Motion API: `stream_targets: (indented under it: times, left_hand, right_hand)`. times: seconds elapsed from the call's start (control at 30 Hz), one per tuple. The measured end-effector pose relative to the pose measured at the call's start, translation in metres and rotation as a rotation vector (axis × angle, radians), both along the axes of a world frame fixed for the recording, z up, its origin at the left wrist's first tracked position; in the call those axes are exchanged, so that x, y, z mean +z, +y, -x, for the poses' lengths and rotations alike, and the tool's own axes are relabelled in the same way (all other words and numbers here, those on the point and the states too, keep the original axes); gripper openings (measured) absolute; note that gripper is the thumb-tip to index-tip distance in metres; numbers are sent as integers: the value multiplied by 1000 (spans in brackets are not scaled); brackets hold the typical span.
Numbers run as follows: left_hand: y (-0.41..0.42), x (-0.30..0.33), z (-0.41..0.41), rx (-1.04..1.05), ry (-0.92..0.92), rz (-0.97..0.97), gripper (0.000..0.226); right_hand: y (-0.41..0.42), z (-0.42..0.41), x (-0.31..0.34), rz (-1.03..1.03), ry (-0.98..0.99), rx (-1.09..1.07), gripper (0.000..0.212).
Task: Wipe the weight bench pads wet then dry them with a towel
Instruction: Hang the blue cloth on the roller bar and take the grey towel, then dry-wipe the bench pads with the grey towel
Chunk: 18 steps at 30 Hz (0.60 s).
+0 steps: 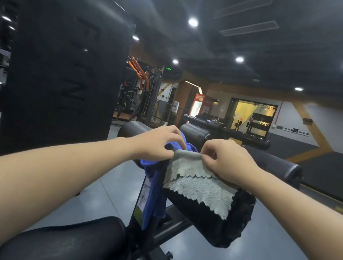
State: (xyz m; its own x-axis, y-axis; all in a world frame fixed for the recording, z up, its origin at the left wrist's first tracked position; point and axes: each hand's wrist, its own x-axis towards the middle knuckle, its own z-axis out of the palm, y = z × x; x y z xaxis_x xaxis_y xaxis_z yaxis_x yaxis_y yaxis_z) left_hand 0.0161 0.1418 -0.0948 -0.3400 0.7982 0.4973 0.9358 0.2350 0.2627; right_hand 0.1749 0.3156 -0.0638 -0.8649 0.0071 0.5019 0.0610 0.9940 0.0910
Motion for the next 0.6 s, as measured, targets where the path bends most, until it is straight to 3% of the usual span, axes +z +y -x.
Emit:
stream_targets:
  times: [0.2,0.37,0.6]
  left_hand:
    - [-24,-3,-16,-33,-10,-43,24]
    - [-63,-11,-26,79,66,-72,11]
    - [-153,-25,-57,153,138,47,11]
  right_hand:
    - [-18,-1,1,72,60,67,9]
    - [-48,-1,-8,87,5,148,5]
    - [-97,-9,-45,40,-243,255,14]
